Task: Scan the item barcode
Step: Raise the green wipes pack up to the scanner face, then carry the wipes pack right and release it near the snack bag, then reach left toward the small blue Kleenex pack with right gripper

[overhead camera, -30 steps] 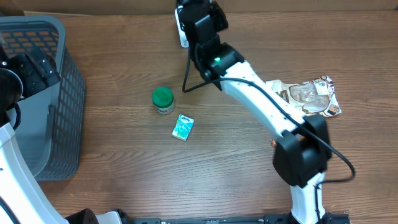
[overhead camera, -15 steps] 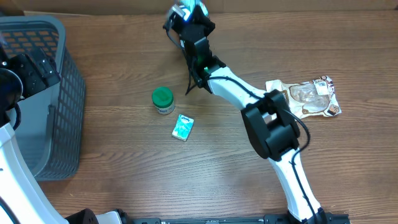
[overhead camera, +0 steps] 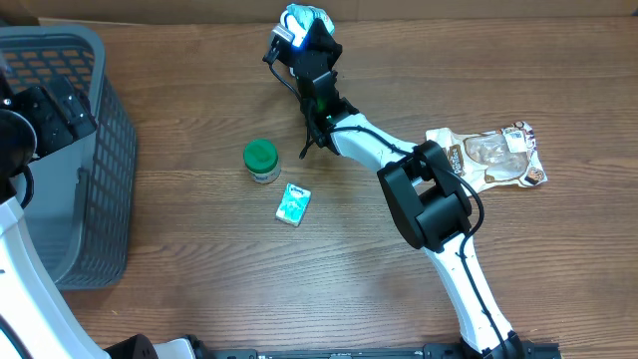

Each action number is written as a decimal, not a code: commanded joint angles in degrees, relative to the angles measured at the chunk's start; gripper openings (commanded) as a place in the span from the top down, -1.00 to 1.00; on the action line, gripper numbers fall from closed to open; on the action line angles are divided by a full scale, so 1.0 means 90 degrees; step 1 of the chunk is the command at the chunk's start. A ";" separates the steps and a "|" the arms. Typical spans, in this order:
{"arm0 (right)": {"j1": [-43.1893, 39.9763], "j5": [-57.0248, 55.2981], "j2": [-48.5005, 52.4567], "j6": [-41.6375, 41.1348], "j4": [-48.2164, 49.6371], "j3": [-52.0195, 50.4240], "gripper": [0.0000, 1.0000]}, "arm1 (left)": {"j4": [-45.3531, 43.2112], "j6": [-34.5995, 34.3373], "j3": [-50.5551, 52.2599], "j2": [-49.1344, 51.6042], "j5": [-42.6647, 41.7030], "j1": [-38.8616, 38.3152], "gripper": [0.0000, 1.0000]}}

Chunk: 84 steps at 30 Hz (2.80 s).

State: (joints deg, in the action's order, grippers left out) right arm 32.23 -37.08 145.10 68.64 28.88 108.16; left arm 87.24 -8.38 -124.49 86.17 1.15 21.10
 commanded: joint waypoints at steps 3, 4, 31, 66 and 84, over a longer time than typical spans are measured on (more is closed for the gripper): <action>0.0002 -0.0576 -0.0039 0.0384 0.0075 0.0158 0.92 | -0.0024 0.0100 -0.0044 0.0007 0.0039 0.0027 -0.99; 0.0022 -0.0702 -0.0049 0.0376 0.0073 0.0158 0.92 | -0.0022 0.0100 -0.0044 0.0007 0.0039 0.0027 -0.99; 0.0818 0.2242 -0.4745 -0.8393 -0.8230 0.0158 0.92 | -0.0022 0.0100 -0.0044 0.0007 0.0039 0.0027 -0.99; -0.2108 0.5928 -0.5253 -0.9901 -1.0040 -0.2873 -0.14 | -0.0024 0.0100 -0.0044 0.0007 0.0039 0.0027 -0.99; 0.0797 0.6285 -0.4500 -1.1361 -0.8145 -0.3038 0.92 | -0.0024 0.0100 -0.0044 0.0007 0.0039 0.0027 -0.99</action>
State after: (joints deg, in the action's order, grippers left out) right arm 37.56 20.99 102.08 -29.12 -45.78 80.58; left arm 87.24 -8.38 -124.49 86.17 1.15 21.10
